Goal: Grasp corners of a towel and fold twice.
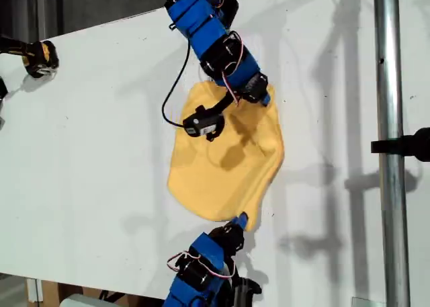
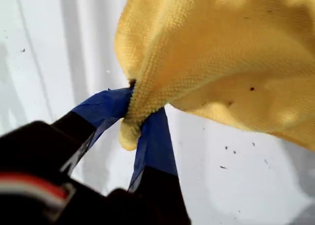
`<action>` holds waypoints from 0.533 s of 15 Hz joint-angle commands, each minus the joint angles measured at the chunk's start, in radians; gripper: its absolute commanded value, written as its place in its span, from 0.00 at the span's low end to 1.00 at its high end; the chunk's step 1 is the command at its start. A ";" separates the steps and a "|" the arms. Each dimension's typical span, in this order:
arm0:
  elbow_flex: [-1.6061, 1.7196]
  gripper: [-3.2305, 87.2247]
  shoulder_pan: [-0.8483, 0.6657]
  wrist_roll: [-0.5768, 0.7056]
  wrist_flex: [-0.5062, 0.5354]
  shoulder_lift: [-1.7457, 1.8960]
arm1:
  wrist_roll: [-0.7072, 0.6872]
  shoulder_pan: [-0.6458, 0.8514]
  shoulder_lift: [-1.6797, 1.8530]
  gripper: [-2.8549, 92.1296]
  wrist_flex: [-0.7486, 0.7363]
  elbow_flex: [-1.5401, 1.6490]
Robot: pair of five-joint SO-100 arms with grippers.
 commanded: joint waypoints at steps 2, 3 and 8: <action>0.029 0.02 -0.249 0.123 0.012 0.048 | -0.054 0.230 0.149 0.03 0.100 0.094; 0.032 0.02 -0.345 0.166 0.023 0.048 | -0.091 0.316 0.167 0.03 0.124 0.124; -0.083 0.02 -0.733 0.417 0.075 -0.078 | -0.322 0.735 0.278 0.03 0.127 0.262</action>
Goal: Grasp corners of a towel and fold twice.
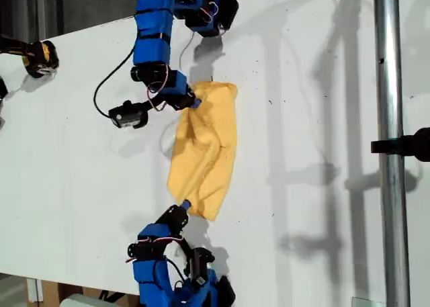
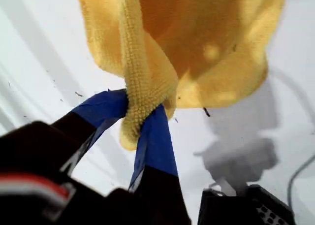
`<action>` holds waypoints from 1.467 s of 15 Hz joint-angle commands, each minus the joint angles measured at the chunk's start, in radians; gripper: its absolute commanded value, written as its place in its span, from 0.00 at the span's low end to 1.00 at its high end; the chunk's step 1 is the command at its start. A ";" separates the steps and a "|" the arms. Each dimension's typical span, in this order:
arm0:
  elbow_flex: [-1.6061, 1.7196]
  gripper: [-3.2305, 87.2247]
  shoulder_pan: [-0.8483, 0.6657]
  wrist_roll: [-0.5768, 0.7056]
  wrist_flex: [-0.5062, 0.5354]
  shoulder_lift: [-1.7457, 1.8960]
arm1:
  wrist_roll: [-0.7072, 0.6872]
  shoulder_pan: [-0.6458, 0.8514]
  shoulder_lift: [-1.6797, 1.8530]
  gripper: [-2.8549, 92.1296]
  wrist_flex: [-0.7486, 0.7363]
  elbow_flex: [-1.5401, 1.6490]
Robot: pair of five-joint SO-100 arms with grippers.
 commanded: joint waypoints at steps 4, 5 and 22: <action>-0.215 0.02 -0.264 0.141 0.048 -0.083 | -0.218 0.368 0.124 0.03 -0.015 0.025; -0.262 0.02 -0.296 0.158 0.052 -0.100 | -0.255 0.433 0.140 0.03 -0.023 0.020; -0.132 0.02 -0.199 0.018 0.034 -0.064 | -0.126 0.270 0.410 0.03 -0.044 0.295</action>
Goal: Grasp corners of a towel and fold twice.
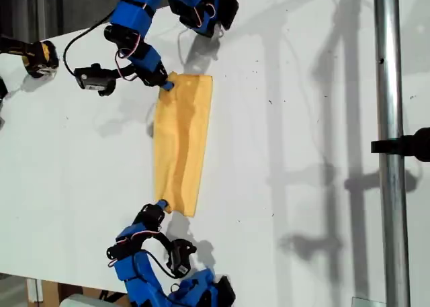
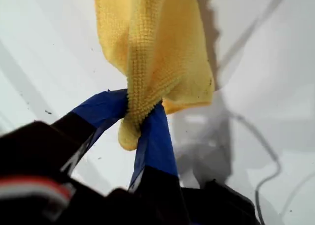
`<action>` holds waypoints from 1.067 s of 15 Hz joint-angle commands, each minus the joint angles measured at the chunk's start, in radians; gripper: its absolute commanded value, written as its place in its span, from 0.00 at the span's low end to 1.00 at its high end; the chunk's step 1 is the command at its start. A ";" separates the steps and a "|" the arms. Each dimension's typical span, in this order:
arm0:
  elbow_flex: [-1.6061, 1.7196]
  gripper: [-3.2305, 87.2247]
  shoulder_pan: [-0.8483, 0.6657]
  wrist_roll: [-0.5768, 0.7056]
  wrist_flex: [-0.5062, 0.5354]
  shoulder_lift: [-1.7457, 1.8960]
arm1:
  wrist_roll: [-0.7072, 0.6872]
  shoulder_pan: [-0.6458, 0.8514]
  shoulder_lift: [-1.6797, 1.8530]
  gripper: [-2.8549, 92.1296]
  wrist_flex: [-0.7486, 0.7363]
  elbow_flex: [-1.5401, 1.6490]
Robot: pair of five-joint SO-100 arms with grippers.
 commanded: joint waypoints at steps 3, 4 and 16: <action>0.092 0.02 0.054 -0.075 -0.025 0.018 | 0.120 -0.086 0.041 0.03 -0.018 0.121; 0.121 0.02 0.055 -0.083 -0.046 0.017 | 0.146 -0.100 0.043 0.03 -0.035 0.163; 0.080 0.02 0.137 -0.210 -0.087 -0.250 | 0.295 -0.229 -0.144 0.03 -0.305 0.330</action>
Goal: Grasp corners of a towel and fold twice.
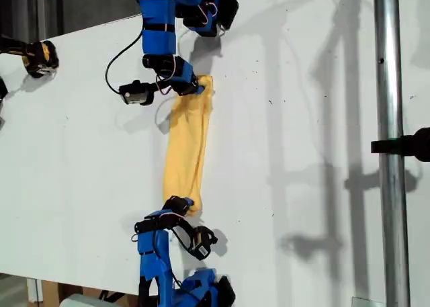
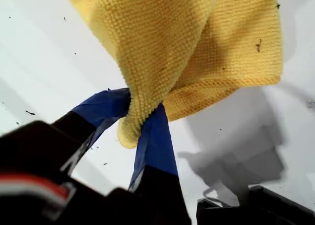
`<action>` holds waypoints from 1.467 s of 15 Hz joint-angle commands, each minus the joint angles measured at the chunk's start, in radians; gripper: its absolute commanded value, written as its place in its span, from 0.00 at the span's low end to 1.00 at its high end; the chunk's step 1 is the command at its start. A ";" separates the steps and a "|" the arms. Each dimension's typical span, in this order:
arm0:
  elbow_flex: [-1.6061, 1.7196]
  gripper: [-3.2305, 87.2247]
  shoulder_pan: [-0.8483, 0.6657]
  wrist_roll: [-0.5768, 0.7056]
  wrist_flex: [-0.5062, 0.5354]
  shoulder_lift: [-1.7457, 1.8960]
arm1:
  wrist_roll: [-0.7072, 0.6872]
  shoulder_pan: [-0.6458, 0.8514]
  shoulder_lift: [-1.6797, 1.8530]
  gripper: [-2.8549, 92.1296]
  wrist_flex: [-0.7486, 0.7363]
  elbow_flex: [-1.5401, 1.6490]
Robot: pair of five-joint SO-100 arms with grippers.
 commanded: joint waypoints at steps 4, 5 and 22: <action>-0.080 0.09 -0.038 0.000 0.054 0.012 | 0.032 0.052 -0.067 0.06 0.046 -0.017; -0.081 0.13 -0.046 0.005 0.074 0.031 | 0.035 0.060 -0.071 0.15 0.092 -0.038; 0.874 0.25 0.259 -0.287 -0.014 1.686 | 0.647 -0.192 0.548 0.40 0.724 -0.126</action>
